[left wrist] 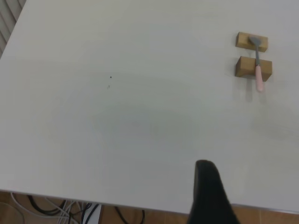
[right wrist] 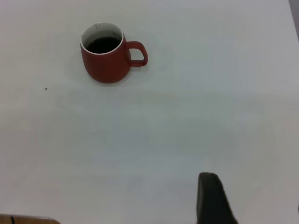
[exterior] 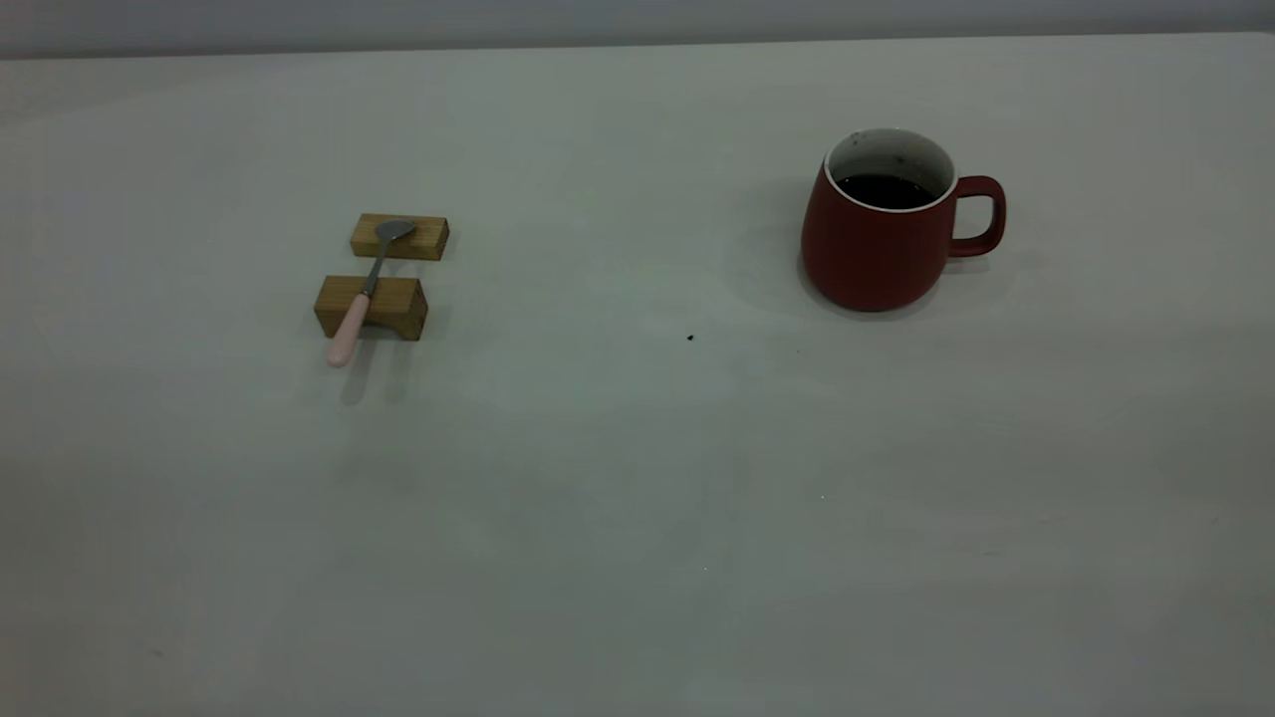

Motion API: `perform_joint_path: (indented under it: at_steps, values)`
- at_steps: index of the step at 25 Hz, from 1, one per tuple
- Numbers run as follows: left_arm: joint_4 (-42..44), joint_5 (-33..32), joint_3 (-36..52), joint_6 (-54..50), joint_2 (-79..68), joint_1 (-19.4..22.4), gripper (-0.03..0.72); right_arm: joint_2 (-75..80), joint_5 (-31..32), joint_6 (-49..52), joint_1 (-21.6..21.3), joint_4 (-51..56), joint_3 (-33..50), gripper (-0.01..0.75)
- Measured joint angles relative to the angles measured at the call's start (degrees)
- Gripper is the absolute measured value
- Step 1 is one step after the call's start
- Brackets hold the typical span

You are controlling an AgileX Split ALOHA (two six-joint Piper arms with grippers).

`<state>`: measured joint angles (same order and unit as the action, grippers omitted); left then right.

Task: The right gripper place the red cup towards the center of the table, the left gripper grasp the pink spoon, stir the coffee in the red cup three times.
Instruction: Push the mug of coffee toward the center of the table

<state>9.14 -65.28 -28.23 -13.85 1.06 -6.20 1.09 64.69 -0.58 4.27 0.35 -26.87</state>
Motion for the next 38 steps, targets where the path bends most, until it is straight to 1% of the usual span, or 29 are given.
perform_joint_path:
  at_steps: [28, 33, 36, 38]
  values:
    - [0.0, 0.0, 0.0, 0.0, 0.0, 0.0, 0.529, 0.0, 0.0, -0.01, 0.0, 0.0, 0.0, 0.474]
    - [0.0, 0.0, 0.0, 0.0, 0.0, 0.0, 0.529, 0.0, -0.06, 0.58, 0.0, 2.94, 0.0, 0.474]
    - [0.0, 0.0, 0.0, 0.0, 0.0, 0.0, 0.529, 2.7, -1.31, 0.58, 0.0, 3.48, -0.48, 0.474]
    - [0.0, 0.0, 0.0, 0.0, 0.0, 0.0, 0.529, 6.73, -4.97, 0.58, 0.0, 3.59, -0.72, 0.474]
